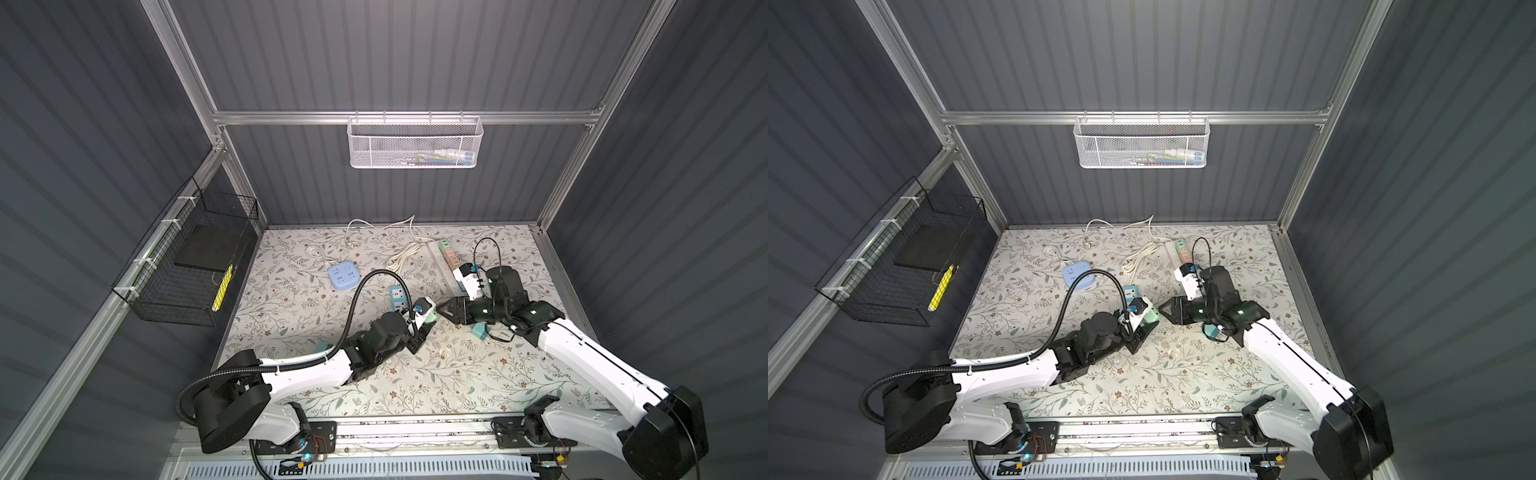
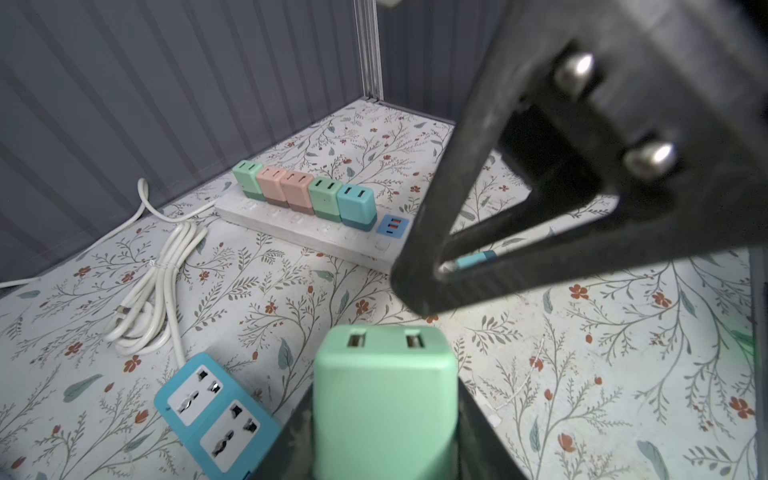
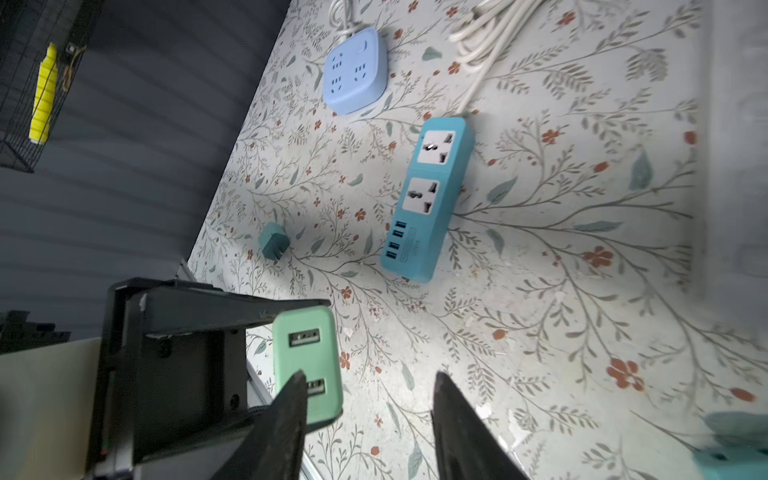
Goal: Insert the plug
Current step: 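Lift the green plug with the left gripper into the closing right gripper, then carry the green plug with the right gripper while the left gripper withdraws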
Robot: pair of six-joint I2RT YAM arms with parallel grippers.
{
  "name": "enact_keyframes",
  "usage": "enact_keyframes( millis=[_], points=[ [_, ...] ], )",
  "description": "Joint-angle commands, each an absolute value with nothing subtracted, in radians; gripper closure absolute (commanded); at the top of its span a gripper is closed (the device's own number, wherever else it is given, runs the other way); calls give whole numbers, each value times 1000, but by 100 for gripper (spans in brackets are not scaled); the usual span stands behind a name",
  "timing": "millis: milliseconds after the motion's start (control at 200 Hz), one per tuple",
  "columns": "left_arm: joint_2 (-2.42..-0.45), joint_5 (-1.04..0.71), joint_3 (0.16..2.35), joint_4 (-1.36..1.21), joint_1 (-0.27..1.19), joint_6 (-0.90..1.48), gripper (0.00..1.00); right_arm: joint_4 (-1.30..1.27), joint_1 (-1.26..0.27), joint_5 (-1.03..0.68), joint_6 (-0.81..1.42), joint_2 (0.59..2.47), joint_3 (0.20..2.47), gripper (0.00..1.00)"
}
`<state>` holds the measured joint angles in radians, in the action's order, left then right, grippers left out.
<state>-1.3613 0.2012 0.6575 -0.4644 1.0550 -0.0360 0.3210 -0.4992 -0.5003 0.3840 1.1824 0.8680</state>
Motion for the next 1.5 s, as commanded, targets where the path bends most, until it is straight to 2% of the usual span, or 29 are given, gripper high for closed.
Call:
enact_keyframes(
  millis=[0, 490, 580, 735, 836, 906, 971, 1041, 1131, 1211, 1331, 1496],
  points=[
    [-1347, 205, 641, -496, 1054, -31, 76, 307, -514, -545, 364, 1203, 897, 49],
    [-1327, 212, 638, -484, 1054, -57, 76, 283, -550, -601, 370, 1240, 891, 49],
    [-1328, 209, 643, -480, 1054, -55, 77, 250, -560, -612, 380, 1243, 884, 51],
    [-1325, 208, 638, -477, 1054, -52, 74, 225, -568, -612, 389, 1247, 885, 61],
    [-1322, 208, 639, -468, 1054, -50, 66, 208, -573, -612, 394, 1241, 884, 67],
    [-1317, 215, 641, -453, 1054, -50, 52, 203, -578, -599, 398, 1235, 882, 68],
    [-1310, 233, 637, -446, 1054, -45, 46, 201, -581, -582, 397, 1231, 882, 68],
    [-1293, 272, 623, -451, 1054, -25, 30, 195, -590, -534, 396, 1221, 881, 71],
    [-1261, 362, 574, -512, 1053, 14, 20, 164, -619, -435, 398, 1216, 879, 72],
    [-1228, 522, 519, -580, 1051, 94, 10, 140, -646, -312, 403, 1234, 886, 72],
    [-1174, 839, 473, -542, 1047, 284, 1, 101, -680, -135, 391, 1301, 904, 73],
    [-1175, 1074, 560, -120, 1045, 594, 1, 17, -720, 50, 387, 1434, 951, 73]
  ],
)
